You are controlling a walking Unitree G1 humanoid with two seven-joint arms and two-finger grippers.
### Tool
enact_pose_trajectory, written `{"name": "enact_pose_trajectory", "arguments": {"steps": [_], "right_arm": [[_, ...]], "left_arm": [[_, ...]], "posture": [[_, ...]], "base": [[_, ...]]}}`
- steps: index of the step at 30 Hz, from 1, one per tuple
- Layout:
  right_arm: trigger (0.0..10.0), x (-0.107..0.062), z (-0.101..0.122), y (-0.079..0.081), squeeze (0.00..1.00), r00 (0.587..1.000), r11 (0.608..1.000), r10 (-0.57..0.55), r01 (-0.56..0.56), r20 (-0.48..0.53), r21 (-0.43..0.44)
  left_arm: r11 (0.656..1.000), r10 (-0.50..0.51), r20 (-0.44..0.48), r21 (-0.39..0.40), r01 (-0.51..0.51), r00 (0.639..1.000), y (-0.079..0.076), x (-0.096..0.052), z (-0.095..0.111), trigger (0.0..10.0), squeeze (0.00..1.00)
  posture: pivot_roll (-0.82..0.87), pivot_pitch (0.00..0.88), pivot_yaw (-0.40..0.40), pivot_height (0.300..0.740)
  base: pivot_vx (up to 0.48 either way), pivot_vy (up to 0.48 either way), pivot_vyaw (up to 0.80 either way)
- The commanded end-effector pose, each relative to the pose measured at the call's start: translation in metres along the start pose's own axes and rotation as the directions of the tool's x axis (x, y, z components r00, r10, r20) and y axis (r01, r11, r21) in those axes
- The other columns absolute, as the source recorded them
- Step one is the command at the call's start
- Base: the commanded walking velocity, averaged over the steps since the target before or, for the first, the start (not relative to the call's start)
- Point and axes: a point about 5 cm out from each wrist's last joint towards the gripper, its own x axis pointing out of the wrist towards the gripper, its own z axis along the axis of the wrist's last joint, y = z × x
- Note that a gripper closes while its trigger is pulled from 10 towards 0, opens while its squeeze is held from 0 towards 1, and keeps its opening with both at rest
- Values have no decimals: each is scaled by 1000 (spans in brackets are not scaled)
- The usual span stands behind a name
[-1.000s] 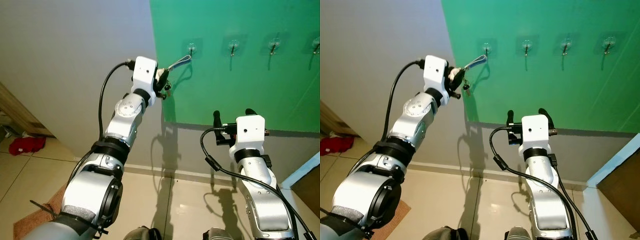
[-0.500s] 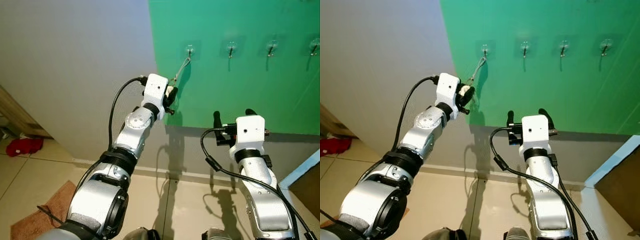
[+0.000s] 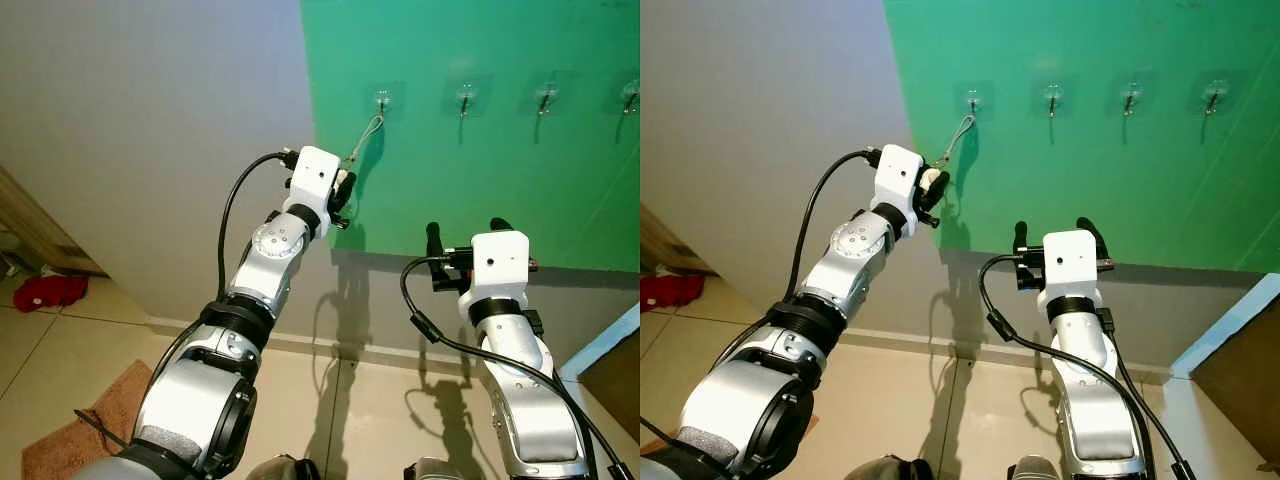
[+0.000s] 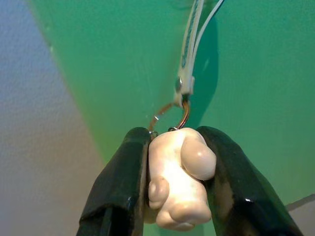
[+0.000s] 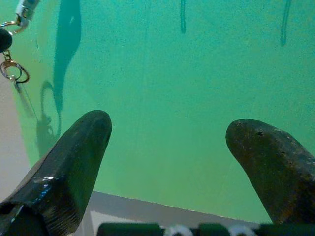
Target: Hang keys on a hook
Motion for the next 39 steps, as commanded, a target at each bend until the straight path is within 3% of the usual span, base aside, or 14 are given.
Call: {"name": "enact_pose_trajectory", "arguments": {"steps": [1, 20, 26, 29, 32, 33, 39], "right_arm": [[10000, -2, -3, 4, 141, 1000, 1000, 16, -16, -15, 4], [10000, -2, -3, 4, 141, 1000, 1000, 14, -14, -17, 8], [10000, -2, -4, 4, 141, 1000, 1000, 12, -11, -19, 10], [10000, -2, -4, 5, 141, 1000, 1000, 9, -9, -16, 13], [10000, 0, -1, 2, 141, 1000, 1000, -12, 12, 3, 21], [10000, 1, 2, 2, 141, 1000, 1000, -10, 10, 14, 25], [10000, 4, 6, 4, 141, 1000, 999, 9, -10, 26, 38]], "left_arm": [[1000, 13, 45, 14, -13, 999, 4, 0, 8, 10000, 1000], [1000, 17, 103, -28, -14, 994, 5, -1, 24, 10000, 1000], [997, -31, 86, -61, 36, 996, 5, -14, 17, 10000, 1000], [987, -116, 126, -95, 128, 985, -3, -28, 23, 10000, 1000], [985, -153, 138, -58, 162, 979, -7, -38, 25, 10000, 1000], [988, -139, 135, -40, 146, 981, -5, -43, 25, 10000, 43], [992, -120, 133, -28, 125, 984, 0, -56, 24, 10000, 0]], "posture": [[-210, 21, 130, 740], [-206, 29, 132, 740], [-209, 32, 142, 740], [-193, 33, 144, 740], [-170, 33, 141, 740], [-170, 33, 141, 740], [-145, 30, 123, 740]], "base": [[0, 0, 0], [0, 0, 0], [0, 0, 0], [0, 0, 0], [0, 0, 0], [0, 0, 0], [0, 0, 0]]}}
